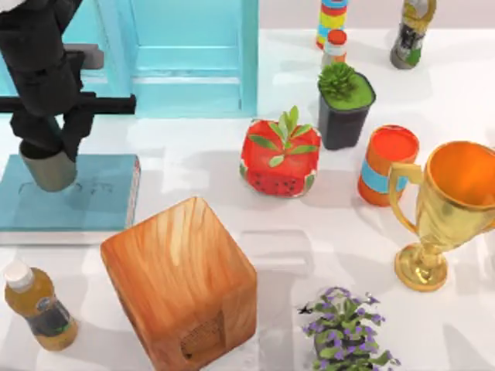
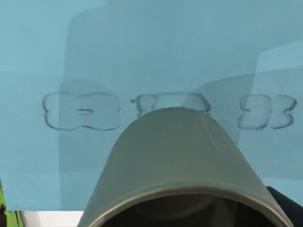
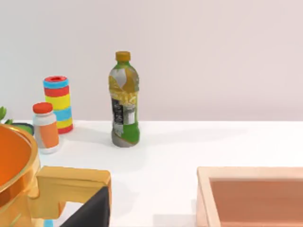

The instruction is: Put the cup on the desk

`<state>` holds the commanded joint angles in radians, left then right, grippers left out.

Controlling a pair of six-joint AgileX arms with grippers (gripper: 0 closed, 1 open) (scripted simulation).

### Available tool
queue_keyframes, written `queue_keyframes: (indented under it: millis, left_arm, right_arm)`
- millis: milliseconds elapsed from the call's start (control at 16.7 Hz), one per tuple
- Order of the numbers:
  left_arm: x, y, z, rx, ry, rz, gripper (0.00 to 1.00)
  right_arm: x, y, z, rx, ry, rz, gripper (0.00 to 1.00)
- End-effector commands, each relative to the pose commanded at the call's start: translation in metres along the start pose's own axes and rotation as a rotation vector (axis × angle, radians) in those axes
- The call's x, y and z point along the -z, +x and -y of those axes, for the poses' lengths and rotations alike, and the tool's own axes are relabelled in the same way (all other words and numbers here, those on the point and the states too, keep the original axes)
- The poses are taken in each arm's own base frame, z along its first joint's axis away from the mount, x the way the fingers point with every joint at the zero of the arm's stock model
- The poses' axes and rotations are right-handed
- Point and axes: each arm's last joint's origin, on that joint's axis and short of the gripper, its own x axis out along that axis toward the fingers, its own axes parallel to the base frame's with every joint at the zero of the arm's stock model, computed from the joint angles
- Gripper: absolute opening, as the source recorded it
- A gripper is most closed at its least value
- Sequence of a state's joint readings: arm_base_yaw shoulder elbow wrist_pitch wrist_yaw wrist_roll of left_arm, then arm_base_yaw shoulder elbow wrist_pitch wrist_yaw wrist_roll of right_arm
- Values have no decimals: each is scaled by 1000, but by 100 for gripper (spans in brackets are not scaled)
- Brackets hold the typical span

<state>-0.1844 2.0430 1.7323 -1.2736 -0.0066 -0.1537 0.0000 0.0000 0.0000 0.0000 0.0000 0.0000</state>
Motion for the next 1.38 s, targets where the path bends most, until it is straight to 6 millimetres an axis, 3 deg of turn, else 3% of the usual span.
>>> queue_keyframes:
  millis: [120,360,540,660,780,960,1200,1380]
  left_arm:
    - [1,-11,0,2,0,11,0]
    - [0,-9,-1,1,-1,6,0]
    - [-10,-10,-2,-1,-30,-2,0]
    - [-19,-12,9,-2,-46,-5,0]
    - [-27,-15,36,-5,-51,-7,0]
    - [-24,-20,104,-10,-36,0,0]
    - [12,-32,205,-1,-10,36,0]
    - [48,-37,259,5,-5,56,0]
  right_arm:
    - [0,0,0,0,0,0,100]
    - [0,0,0,0,0,0,100]
    - [0,0,0,0,0,0,100]
    - [0,0,0,0,0,0,100]
    - [0,0,0,0,0,0,100]
    - [0,0,0,0,0,0,100]
    - [0,0,0,0,0,0,100]
    - [0,0,0,0,0,0,100]
